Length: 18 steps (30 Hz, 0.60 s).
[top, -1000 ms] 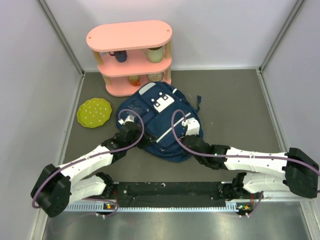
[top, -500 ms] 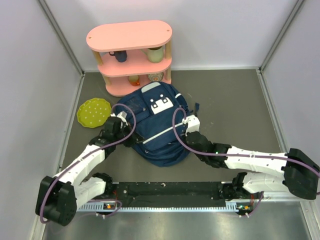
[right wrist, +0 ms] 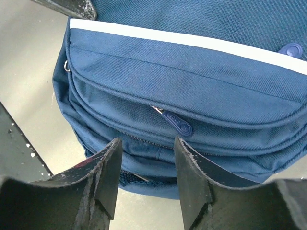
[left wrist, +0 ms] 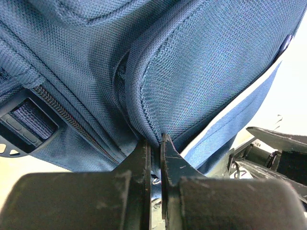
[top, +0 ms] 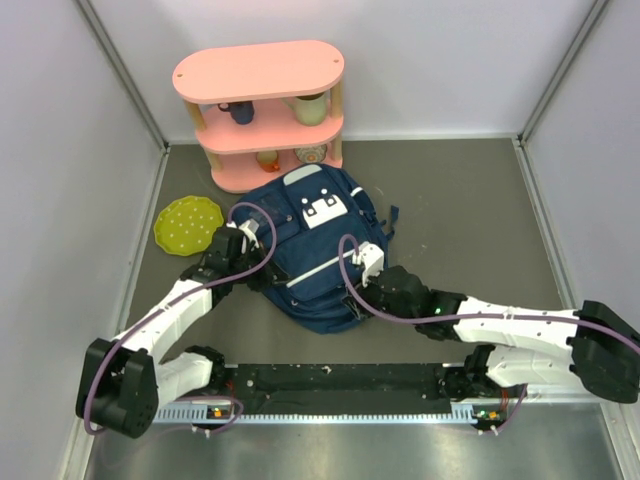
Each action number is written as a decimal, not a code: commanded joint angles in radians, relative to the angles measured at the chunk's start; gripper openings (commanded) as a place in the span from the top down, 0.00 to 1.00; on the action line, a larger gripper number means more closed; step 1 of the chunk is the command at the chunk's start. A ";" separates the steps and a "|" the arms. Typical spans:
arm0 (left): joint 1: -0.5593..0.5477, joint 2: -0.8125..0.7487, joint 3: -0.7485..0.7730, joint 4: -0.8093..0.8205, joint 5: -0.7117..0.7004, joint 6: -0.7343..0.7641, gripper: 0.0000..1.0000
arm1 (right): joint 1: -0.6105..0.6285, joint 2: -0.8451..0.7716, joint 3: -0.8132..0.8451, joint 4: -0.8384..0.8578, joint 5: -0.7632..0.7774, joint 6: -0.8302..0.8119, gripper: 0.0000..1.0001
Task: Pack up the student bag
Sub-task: Zip the student bag at the center of the board.
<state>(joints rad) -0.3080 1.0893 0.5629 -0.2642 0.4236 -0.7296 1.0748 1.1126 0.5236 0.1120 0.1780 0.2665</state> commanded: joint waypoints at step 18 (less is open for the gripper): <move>-0.002 0.000 0.051 0.025 0.087 0.059 1.00 | -0.007 0.211 0.081 0.130 0.124 -0.199 0.46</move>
<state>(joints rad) -0.3065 1.0912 0.5705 -0.2695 0.4400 -0.7078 1.0748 1.2842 0.5598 0.1692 0.2626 0.0799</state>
